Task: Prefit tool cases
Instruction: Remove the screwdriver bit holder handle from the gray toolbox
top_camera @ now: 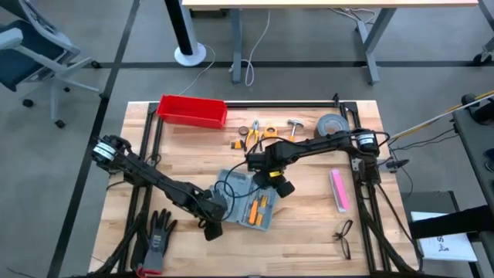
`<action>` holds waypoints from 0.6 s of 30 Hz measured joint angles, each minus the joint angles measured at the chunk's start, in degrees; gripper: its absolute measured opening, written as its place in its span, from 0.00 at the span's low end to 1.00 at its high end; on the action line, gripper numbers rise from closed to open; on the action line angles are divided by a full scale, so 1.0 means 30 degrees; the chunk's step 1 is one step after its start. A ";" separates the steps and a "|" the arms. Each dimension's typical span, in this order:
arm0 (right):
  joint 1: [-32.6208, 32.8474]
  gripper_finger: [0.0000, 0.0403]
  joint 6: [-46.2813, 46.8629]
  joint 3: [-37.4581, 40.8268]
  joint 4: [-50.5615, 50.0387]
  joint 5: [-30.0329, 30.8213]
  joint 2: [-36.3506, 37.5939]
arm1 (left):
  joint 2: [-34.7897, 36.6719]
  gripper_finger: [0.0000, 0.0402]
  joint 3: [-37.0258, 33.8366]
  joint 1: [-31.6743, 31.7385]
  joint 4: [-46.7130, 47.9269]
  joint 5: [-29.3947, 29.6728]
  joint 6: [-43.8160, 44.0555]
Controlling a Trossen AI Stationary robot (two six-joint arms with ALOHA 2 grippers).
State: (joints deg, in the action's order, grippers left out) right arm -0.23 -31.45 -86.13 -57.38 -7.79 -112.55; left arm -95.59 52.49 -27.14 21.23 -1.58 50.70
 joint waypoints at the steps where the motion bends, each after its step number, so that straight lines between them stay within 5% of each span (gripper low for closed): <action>1: 0.0027 0.28 0.0101 0.0010 -0.0136 -0.0050 0.0033 | -0.0007 0.50 0.0000 -0.0113 -0.0116 -0.0076 0.0238; 18: 0.0581 0.23 0.1221 0.0007 0.0528 -0.1458 0.1583 | 0.0000 0.47 0.0167 -0.0781 -0.4080 -0.2375 0.1276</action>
State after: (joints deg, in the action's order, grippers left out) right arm 1.51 -27.79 -86.11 -55.80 -12.17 -107.80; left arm -95.59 52.99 -29.48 8.99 -8.71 54.52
